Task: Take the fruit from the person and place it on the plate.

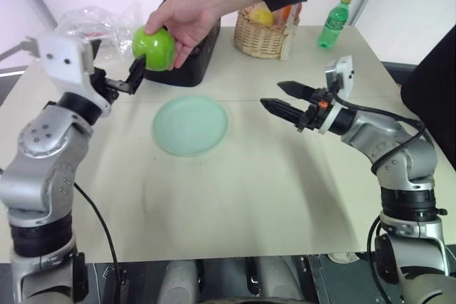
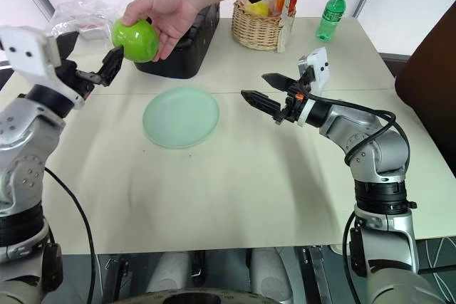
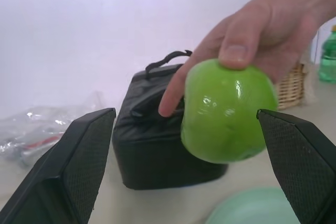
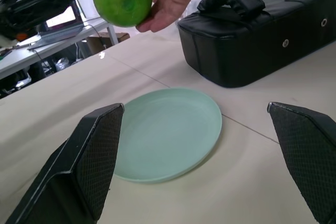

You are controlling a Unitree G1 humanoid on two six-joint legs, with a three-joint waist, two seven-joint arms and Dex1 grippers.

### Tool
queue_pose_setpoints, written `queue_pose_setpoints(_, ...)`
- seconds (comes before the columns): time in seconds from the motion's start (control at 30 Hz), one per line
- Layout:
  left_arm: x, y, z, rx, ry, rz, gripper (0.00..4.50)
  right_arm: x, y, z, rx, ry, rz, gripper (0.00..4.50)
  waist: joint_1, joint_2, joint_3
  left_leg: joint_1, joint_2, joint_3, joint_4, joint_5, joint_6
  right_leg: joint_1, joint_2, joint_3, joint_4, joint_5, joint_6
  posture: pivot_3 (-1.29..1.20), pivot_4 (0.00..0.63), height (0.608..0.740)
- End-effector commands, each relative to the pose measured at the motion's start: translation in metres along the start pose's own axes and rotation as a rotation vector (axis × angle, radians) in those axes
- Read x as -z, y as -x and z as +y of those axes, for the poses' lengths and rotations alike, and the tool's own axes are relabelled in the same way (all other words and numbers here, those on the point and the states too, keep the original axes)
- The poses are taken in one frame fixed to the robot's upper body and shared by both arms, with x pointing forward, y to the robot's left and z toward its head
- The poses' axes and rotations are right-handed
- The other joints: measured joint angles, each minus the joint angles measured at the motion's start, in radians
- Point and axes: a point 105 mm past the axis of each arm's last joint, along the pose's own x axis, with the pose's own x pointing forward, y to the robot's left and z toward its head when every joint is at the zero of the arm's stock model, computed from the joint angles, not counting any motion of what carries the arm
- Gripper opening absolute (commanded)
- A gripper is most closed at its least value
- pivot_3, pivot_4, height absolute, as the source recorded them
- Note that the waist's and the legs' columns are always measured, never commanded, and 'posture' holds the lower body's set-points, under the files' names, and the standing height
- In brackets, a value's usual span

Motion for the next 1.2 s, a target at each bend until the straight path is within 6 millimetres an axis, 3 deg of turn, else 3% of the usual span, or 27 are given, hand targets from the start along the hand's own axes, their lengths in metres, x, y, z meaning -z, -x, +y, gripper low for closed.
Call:
queue_pose_setpoints(0.03,-0.006,-0.011,-0.011,0.048,-0.032,-0.035,4.50,-0.014,0.003,0.005,-0.001,0.051,-0.047,4.46,-0.001,0.000,0.000,0.000,0.000,0.000,0.000,0.000,0.000,0.000,0.000,0.000,0.000,0.000,0.000,0.00,0.150,0.740)
queue_pose_setpoints(0.17,0.002,-0.026,-0.027,0.124,-0.023,-0.020,4.50,-0.013,0.006,0.005,0.017,0.054,-0.048,4.46,-0.001,0.000,0.000,0.000,0.000,0.000,0.000,0.000,0.000,0.000,0.000,0.000,0.000,0.000,0.000,0.00,0.150,0.740)
queue_pose_setpoints(0.27,0.004,-0.032,-0.027,0.124,-0.023,-0.026,4.50,-0.013,0.009,0.004,0.033,0.056,-0.051,4.46,-0.001,0.000,0.000,0.000,0.000,0.000,0.000,0.000,0.000,0.000,0.000,0.000,0.000,0.000,0.000,0.00,0.150,0.740)
queue_pose_setpoints(0.37,0.004,-0.035,-0.026,0.117,-0.018,-0.036,3.72,-0.013,0.011,0.003,0.047,0.056,-0.053,4.50,-0.001,0.000,0.000,0.000,0.000,0.000,0.000,0.000,0.000,0.000,0.000,0.000,0.000,0.000,0.000,0.00,0.150,0.740)
queue_pose_setpoints(0.43,0.004,-0.038,-0.027,0.120,-0.018,-0.044,2.82,-0.012,0.012,0.003,0.051,0.056,-0.053,4.50,0.000,0.000,0.000,0.000,0.000,0.000,0.000,0.000,0.000,0.000,0.000,0.000,0.000,0.000,0.000,0.00,0.150,0.740)
queue_pose_setpoints(0.47,0.003,-0.038,-0.027,0.121,-0.018,-0.047,2.73,-0.012,0.012,0.003,0.052,0.056,-0.053,4.50,0.000,0.000,0.000,0.000,0.000,0.000,0.000,0.000,0.000,0.000,0.000,0.000,0.000,0.000,0.000,0.00,0.150,0.740)
queue_pose_setpoints(0.67,0.006,-0.038,-0.026,0.123,-0.022,-0.034,2.73,-0.014,0.013,0.004,0.048,0.059,-0.053,4.50,-0.001,0.000,0.000,0.000,0.000,0.000,0.000,0.000,0.000,0.000,0.000,0.000,0.000,0.000,0.000,0.00,0.150,0.740)
queue_pose_setpoints(0.8,0.032,-0.028,-0.030,0.137,-0.016,0.073,2.73,-0.016,0.013,0.022,-0.054,0.051,-0.027,4.50,-0.002,0.000,0.000,0.000,0.000,0.000,0.000,0.000,0.000,0.000,0.000,0.000,0.000,0.000,0.000,0.00,0.150,0.740)
queue_pose_setpoints(1.2,0.074,-0.015,-0.072,0.243,0.046,0.224,2.73,-0.012,0.010,0.037,-0.103,0.056,0.008,4.50,-0.001,0.000,0.000,0.000,0.000,-0.001,0.000,0.000,0.000,0.000,0.000,0.000,0.000,0.000,0.000,0.00,0.150,0.740)
